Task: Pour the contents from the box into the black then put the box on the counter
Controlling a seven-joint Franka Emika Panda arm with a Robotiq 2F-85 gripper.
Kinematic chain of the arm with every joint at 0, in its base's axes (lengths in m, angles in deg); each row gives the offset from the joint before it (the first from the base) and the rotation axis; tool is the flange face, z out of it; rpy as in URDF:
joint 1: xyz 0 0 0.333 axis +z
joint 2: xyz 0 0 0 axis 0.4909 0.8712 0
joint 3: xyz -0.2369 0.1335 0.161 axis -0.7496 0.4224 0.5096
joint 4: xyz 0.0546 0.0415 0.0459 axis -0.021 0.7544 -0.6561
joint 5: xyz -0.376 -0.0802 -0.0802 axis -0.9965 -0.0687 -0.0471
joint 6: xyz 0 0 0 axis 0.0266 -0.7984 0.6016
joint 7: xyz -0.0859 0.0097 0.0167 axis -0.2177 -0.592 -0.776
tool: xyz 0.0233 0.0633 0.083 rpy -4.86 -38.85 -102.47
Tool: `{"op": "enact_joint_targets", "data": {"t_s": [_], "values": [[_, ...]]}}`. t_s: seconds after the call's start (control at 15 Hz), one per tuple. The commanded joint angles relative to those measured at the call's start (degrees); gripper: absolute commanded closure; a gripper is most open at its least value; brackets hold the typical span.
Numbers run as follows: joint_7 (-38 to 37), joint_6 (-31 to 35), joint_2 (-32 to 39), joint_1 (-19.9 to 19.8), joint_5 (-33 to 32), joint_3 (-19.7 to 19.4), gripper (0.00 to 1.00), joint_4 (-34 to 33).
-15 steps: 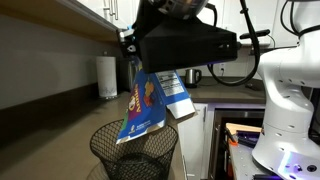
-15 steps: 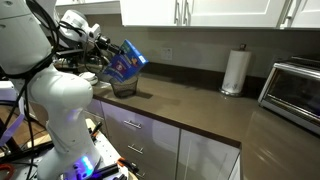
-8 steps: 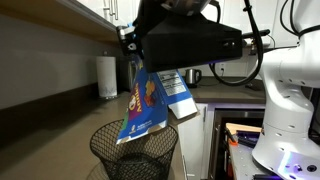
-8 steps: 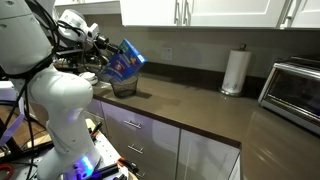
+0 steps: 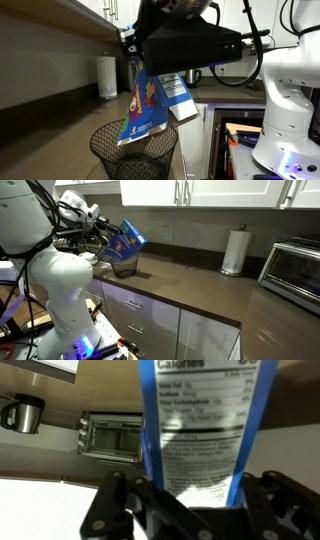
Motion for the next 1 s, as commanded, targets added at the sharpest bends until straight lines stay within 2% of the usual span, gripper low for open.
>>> {"op": "enact_joint_targets", "data": {"t_s": [0.0,0.2,0.33,0.53,0.93], "values": [[-0.2,-1.2,0.4,0.9,-0.2,-0.2,0.87,-0.5],[-0.2,-1.6,0.8,0.9,-0.4,0.0,0.86,-0.8],[-0.1,-1.9,0.9,0.9,-0.5,0.1,0.80,-1.0],[-0.2,-2.3,1.1,1.0,-0.7,0.3,0.83,-1.2],[-0.3,-3.4,1.2,1.1,-1.2,0.6,0.76,-1.4]]}}
